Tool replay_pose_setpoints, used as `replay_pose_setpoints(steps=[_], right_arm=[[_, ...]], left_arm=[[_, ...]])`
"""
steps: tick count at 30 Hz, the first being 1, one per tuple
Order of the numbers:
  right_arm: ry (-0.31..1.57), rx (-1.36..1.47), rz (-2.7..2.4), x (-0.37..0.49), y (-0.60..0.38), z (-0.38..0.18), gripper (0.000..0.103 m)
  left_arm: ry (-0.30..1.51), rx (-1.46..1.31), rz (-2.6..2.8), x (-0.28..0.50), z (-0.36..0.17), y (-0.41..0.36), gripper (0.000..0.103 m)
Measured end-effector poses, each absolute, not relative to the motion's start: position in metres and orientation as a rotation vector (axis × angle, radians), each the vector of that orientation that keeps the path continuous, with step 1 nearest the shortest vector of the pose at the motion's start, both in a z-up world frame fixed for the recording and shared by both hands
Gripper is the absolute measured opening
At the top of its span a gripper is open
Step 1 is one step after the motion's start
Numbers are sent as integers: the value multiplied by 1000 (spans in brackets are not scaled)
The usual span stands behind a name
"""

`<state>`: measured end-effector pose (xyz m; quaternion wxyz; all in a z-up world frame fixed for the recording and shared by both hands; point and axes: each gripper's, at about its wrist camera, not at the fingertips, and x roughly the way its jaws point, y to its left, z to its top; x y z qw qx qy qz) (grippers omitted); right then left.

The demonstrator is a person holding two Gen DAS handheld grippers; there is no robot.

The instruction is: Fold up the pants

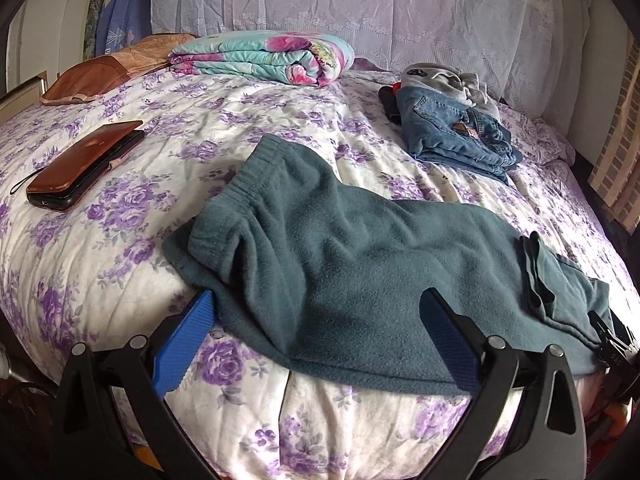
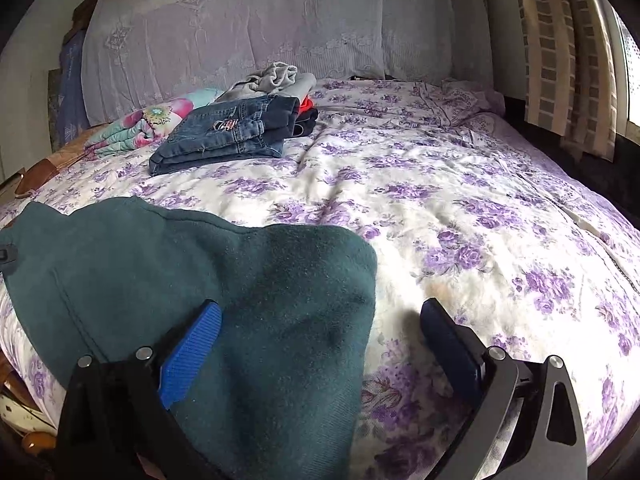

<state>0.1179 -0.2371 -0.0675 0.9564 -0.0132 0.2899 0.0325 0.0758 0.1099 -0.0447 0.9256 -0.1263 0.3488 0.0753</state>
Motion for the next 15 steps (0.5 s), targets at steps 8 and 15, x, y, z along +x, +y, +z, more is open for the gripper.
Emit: replay_pose_setpoints(steps=[8, 15], right_arm=[[573, -21, 75, 116, -238, -66, 100], [563, -13, 109, 116, -239, -66, 100]], left_arm=[[693, -323, 126, 84, -47, 119, 98], [679, -424, 87, 84, -42, 130, 87]])
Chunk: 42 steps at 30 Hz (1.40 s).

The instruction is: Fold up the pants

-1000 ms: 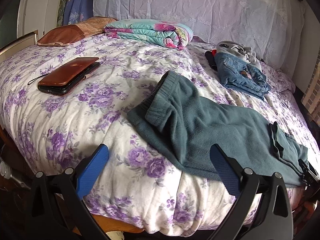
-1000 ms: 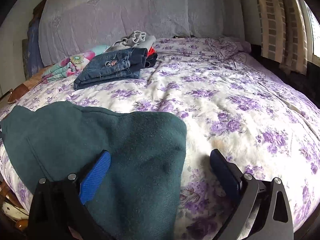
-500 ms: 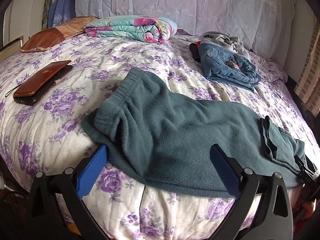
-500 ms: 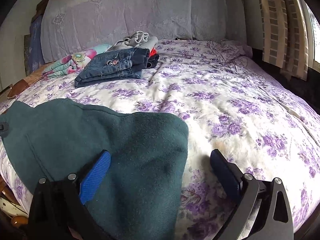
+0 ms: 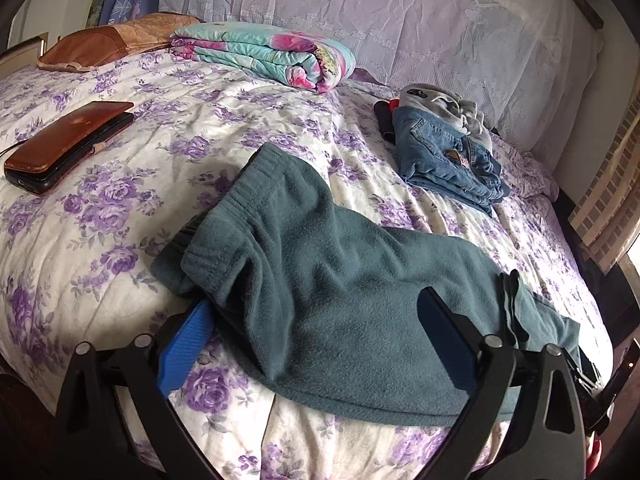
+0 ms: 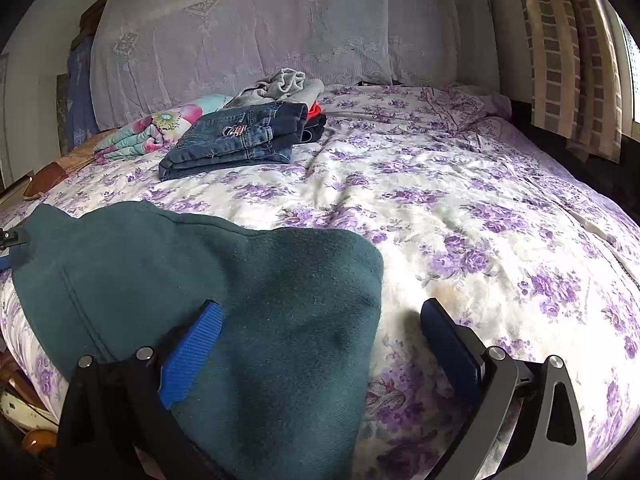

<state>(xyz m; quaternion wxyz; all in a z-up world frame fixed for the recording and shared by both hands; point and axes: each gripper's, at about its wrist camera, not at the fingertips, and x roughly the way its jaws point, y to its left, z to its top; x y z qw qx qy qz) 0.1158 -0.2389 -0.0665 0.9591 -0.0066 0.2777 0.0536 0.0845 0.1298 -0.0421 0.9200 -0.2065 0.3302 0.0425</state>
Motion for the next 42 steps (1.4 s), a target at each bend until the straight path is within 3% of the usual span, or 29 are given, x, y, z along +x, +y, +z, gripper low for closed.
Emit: replay_pose_setpoints(steps=[1, 2, 10, 16, 22, 27, 30, 34, 39, 42], right_arm=[[561, -12, 115, 116, -239, -66, 100], [559, -12, 121, 115, -239, -66, 100], [524, -9, 173, 111, -239, -67, 100], [527, -3, 222, 111, -239, -66, 100], [531, 12, 258, 111, -241, -66, 100], [523, 24, 285, 111, -242, -66, 100], [515, 37, 304, 110, -244, -66, 100], [523, 77, 293, 106, -259, -60, 99], [552, -21, 40, 104, -310, -49, 99], [568, -18, -130, 103, -349, -58, 99]], left_arm=[[683, -435, 82, 84, -42, 132, 71], [688, -455, 72, 84, -42, 136, 63], [713, -733, -39, 78, -53, 182, 34], [727, -785, -29, 82, -55, 187, 13], [642, -558, -16, 81, 7, 143, 11], [569, -231, -159, 95, 82, 36, 11], [555, -68, -292, 103, 101, -41, 11], [598, 56, -495, 111, 89, -134, 11], [724, 123, -614, 118, 25, -205, 11], [796, 156, -605, 118, -13, -215, 21]])
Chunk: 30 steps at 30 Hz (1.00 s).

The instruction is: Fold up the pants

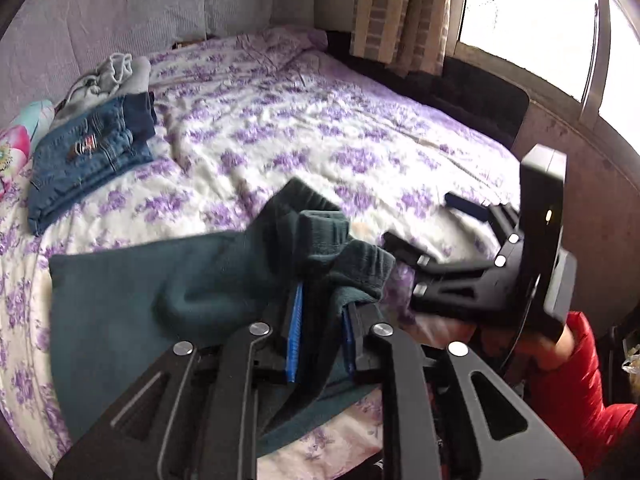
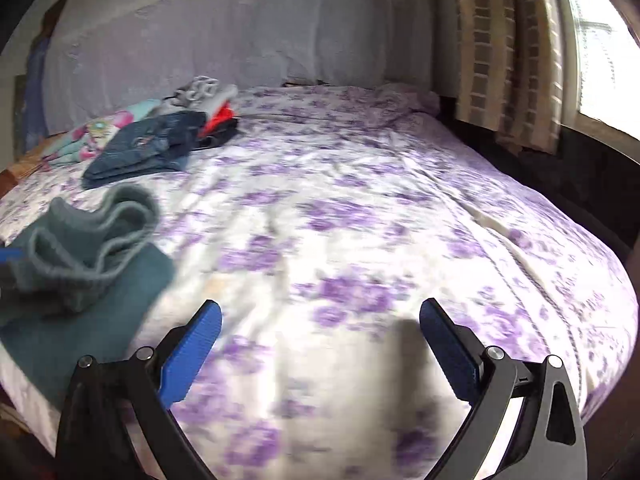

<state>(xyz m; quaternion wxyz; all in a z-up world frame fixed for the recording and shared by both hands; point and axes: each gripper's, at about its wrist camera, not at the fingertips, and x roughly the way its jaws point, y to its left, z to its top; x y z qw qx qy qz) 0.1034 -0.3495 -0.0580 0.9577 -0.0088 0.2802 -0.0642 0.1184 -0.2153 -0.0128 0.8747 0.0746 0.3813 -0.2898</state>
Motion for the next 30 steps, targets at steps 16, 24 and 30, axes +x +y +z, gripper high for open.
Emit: replay_pose_setpoints(steps=[16, 24, 30], right_arm=[[501, 114, -121, 94, -362, -45, 100], [503, 27, 99, 106, -280, -11, 100], [643, 67, 32, 132, -296, -49, 100]], left_arm=[[774, 99, -432, 126, 3, -181, 92], [621, 394, -357, 78, -35, -212, 92], [627, 271, -200, 88, -22, -144, 93]])
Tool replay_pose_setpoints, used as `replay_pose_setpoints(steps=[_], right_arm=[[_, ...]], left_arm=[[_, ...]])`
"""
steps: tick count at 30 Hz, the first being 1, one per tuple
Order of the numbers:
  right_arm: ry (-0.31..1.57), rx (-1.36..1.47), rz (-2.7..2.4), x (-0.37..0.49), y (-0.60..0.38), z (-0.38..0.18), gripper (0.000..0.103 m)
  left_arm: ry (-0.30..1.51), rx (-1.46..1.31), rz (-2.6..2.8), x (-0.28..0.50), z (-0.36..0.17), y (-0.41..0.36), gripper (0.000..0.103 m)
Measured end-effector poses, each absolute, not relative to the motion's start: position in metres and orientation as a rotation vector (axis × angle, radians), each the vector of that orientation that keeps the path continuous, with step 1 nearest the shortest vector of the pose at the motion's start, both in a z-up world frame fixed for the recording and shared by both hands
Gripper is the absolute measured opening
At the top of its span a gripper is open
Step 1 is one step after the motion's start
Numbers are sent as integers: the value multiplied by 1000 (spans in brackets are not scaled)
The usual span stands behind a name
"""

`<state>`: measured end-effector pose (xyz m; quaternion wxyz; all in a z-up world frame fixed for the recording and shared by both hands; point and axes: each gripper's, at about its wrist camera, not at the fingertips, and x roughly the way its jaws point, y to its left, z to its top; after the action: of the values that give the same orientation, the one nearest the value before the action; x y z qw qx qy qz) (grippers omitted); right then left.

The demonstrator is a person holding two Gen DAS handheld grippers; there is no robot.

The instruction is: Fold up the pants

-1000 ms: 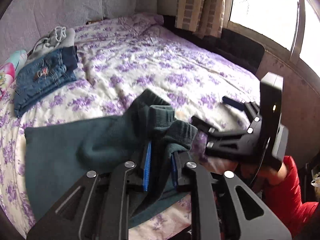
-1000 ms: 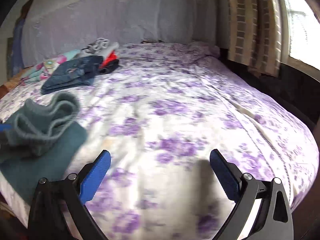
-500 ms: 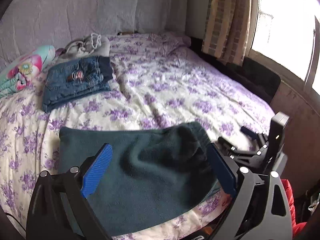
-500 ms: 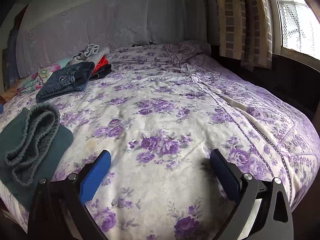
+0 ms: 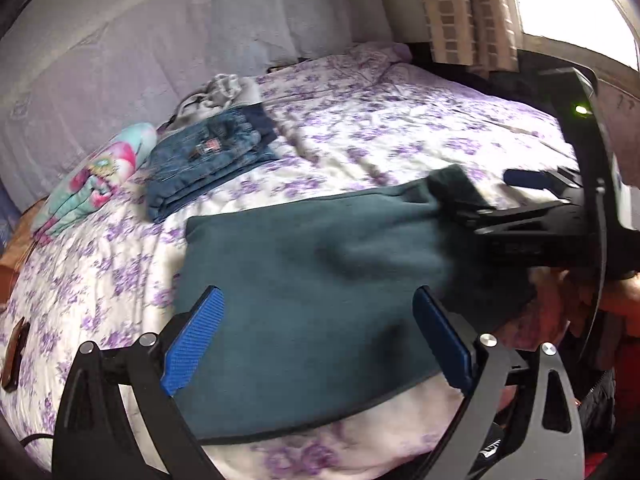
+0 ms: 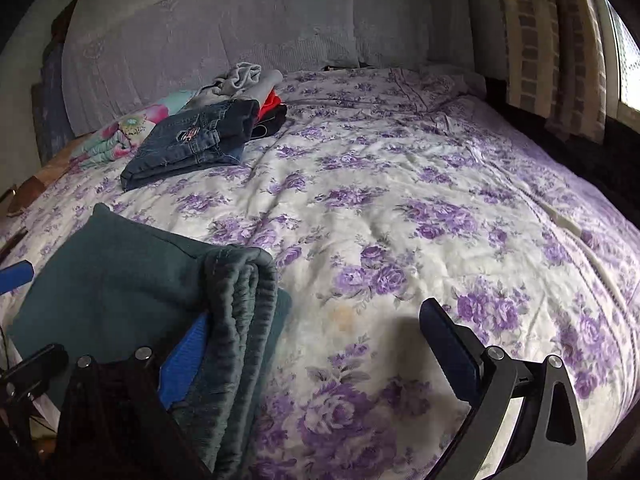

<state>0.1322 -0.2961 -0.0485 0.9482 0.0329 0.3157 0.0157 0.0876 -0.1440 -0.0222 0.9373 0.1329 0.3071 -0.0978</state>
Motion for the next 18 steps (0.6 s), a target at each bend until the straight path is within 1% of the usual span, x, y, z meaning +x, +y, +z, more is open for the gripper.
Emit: replay_pose_setpoints(steps=[1, 3, 5, 6, 9, 11, 13, 14, 16, 18], right_arm=[[625, 81, 13, 126, -297, -42, 100], [524, 65, 17, 106, -289, -21, 100], [421, 16, 49, 87, -270, -1, 100], [399, -11, 83, 81, -259, 4, 100], [439, -78, 218, 74, -224, -7, 100], [515, -156, 277, 79, -201, -32, 100], [583, -263, 254, 87, -186, -59, 100], [545, -265, 262, 83, -188, -59, 100], [567, -235, 273, 85, -192, -45, 99], [484, -186, 263, 80, -203, -18, 99]], left_arm=[[632, 247, -169, 91, -21, -131, 93], [636, 191, -126, 99, -17, -109, 93], [625, 144, -97, 103, -11, -92, 93], [620, 135, -79, 104, -9, -87, 93], [652, 144, -26, 114, -18, -75, 97], [750, 134, -13, 128, -37, -66, 98], [782, 53, -50, 132, -45, -54, 99], [790, 24, -61, 132, -46, -50, 99], [782, 12, -67, 132, -36, -46, 99], [701, 7, -52, 128, -12, -43, 99]])
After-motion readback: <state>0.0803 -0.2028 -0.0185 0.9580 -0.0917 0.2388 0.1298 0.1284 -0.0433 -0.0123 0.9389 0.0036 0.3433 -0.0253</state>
